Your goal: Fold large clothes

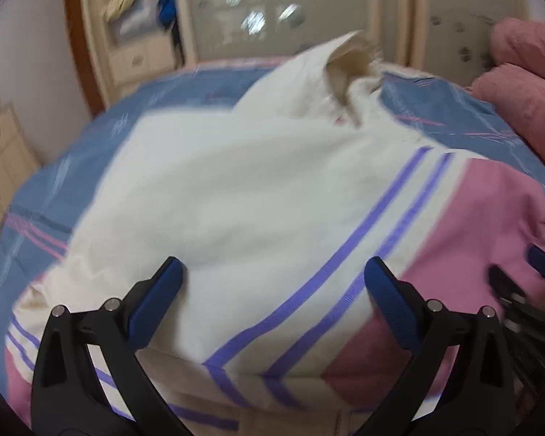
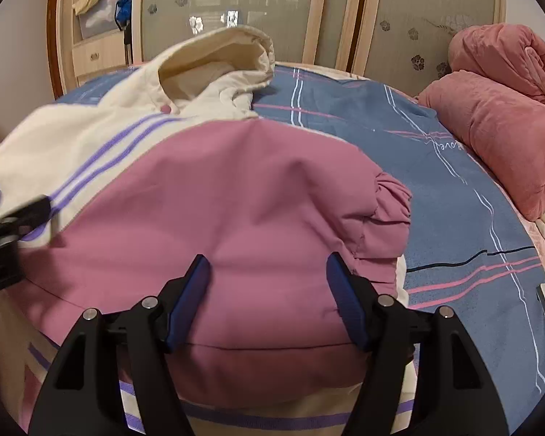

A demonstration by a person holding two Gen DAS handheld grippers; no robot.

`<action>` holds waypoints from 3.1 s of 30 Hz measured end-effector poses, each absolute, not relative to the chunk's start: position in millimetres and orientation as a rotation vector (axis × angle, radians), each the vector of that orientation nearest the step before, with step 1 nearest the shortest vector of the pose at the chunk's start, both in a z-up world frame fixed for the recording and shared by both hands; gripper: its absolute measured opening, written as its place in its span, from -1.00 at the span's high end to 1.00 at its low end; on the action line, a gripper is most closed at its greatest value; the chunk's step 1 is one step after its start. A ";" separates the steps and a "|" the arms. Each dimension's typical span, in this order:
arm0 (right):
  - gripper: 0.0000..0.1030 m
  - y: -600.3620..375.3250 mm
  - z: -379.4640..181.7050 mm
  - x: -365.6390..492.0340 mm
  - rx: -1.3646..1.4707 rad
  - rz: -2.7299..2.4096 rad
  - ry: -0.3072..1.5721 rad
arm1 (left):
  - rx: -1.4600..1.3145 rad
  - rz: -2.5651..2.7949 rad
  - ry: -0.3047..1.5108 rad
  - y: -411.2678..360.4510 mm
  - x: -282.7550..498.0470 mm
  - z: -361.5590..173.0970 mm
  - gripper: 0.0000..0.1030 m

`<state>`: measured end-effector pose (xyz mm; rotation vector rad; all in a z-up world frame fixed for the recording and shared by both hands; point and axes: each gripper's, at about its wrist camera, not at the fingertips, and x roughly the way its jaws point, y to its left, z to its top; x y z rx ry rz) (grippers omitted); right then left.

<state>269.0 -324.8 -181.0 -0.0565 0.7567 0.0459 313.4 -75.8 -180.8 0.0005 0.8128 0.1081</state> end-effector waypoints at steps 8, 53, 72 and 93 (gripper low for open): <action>-0.32 -339.1 -179.9 275.1 0.003 0.008 0.782 | -0.037 0.155 0.786 -75.2 317.8 -187.6 -0.96; -0.62 -325.3 -192.7 279.4 -0.085 -0.057 0.781 | -0.055 0.100 0.749 -66.1 339.3 -199.0 -0.96; -0.83 -319.7 -193.6 279.5 -0.113 -0.038 0.772 | 0.003 0.076 0.811 -63.4 367.0 -195.9 -0.96; -0.86 -317.8 -193.6 280.3 -0.119 -0.040 0.774 | -0.022 0.061 0.779 -61.1 363.1 -196.7 -0.96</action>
